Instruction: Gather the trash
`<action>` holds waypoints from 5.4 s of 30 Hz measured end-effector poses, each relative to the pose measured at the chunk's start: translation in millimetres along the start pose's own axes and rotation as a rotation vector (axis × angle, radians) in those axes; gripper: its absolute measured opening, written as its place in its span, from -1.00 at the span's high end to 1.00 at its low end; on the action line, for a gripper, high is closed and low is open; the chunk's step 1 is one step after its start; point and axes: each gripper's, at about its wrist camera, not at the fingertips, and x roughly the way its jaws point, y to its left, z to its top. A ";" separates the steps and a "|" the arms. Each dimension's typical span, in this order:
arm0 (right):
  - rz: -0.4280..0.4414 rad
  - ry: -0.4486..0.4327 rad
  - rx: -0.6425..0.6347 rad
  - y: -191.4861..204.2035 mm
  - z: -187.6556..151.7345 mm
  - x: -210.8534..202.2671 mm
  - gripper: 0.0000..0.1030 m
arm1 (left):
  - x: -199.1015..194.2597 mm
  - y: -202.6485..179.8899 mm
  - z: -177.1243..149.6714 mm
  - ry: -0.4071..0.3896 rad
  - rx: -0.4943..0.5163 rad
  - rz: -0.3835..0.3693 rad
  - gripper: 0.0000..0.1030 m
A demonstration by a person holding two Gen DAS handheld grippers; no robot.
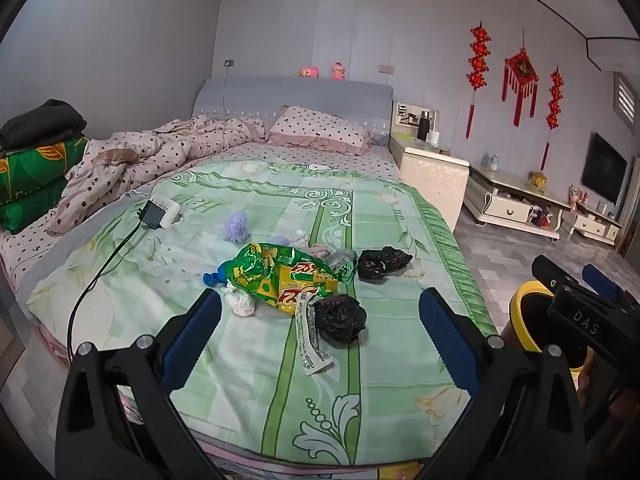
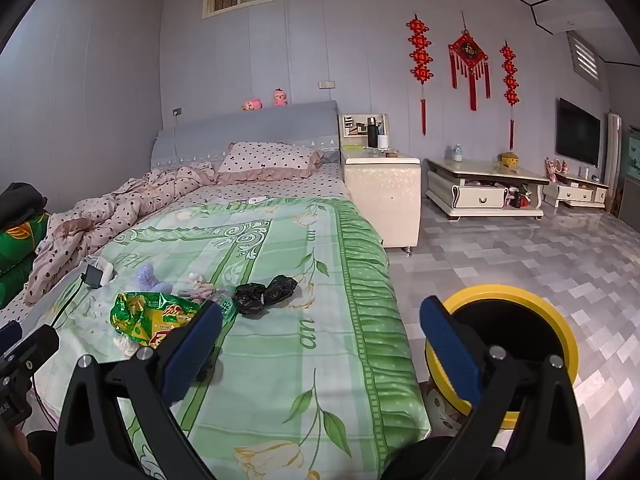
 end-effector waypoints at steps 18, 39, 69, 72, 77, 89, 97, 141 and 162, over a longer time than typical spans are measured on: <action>0.002 0.009 0.001 -1.3 2.2 -0.8 -0.86 | 0.9 -2.8 -0.2 -0.011 0.002 0.000 -0.84; 0.002 0.012 0.003 -1.3 2.4 -1.0 -0.86 | -1.6 -1.7 -1.4 -0.012 -0.001 -0.003 -0.84; 0.003 0.019 0.005 0.4 -0.2 1.6 -0.86 | -1.1 -0.7 -1.6 -0.009 -0.006 -0.005 -0.84; 0.003 0.020 0.005 0.7 -0.3 1.8 -0.86 | -1.0 -0.6 -1.5 -0.008 -0.007 -0.006 -0.84; 0.004 0.020 0.006 0.1 -0.1 1.9 -0.86 | -1.0 -0.4 -1.6 -0.008 -0.007 -0.007 -0.84; 0.006 0.024 0.007 1.2 0.5 -1.1 -0.86 | -0.8 -0.3 -1.6 -0.006 -0.009 -0.007 -0.84; 0.005 0.025 0.008 -0.9 2.4 1.1 -0.86 | -0.6 0.0 -1.5 -0.006 -0.010 -0.006 -0.84; 0.144 0.409 -0.047 20.2 16.2 238.6 -0.86 | 178.5 97.9 29.3 0.241 -0.046 0.014 -0.84; 0.166 0.582 0.081 30.1 1.5 359.5 -0.83 | 251.8 89.2 27.5 0.268 0.049 -0.034 -0.84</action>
